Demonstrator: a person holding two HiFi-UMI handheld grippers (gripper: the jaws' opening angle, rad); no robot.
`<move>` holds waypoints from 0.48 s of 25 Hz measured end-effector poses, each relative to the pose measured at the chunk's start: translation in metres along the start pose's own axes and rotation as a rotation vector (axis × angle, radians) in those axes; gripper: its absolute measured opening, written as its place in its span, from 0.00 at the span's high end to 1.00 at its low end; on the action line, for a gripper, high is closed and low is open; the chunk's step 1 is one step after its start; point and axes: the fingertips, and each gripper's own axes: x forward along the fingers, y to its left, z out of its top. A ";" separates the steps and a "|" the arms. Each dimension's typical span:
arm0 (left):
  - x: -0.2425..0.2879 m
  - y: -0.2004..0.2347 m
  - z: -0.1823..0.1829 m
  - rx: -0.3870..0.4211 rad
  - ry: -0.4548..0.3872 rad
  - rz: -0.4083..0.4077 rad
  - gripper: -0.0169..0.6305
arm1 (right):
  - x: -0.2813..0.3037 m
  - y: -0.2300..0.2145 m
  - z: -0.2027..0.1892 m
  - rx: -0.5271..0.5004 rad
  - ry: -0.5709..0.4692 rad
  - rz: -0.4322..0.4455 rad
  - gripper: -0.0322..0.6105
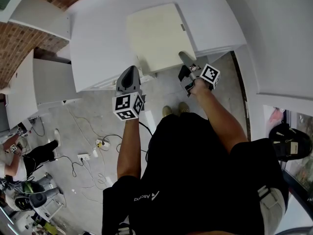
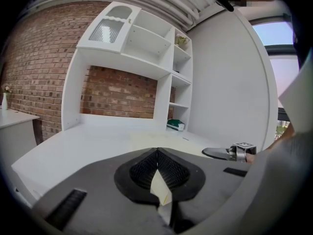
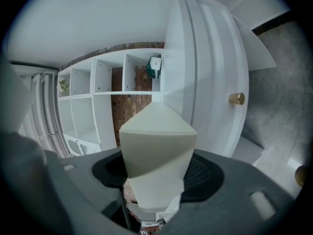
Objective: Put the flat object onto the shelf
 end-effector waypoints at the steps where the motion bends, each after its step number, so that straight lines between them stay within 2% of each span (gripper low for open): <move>1: 0.000 0.001 0.000 -0.001 0.001 -0.001 0.98 | -0.001 0.000 0.001 -0.004 -0.005 0.008 0.50; 12: 0.002 0.004 0.002 -0.002 -0.006 0.003 0.98 | -0.014 0.006 0.000 -0.032 0.004 0.047 0.53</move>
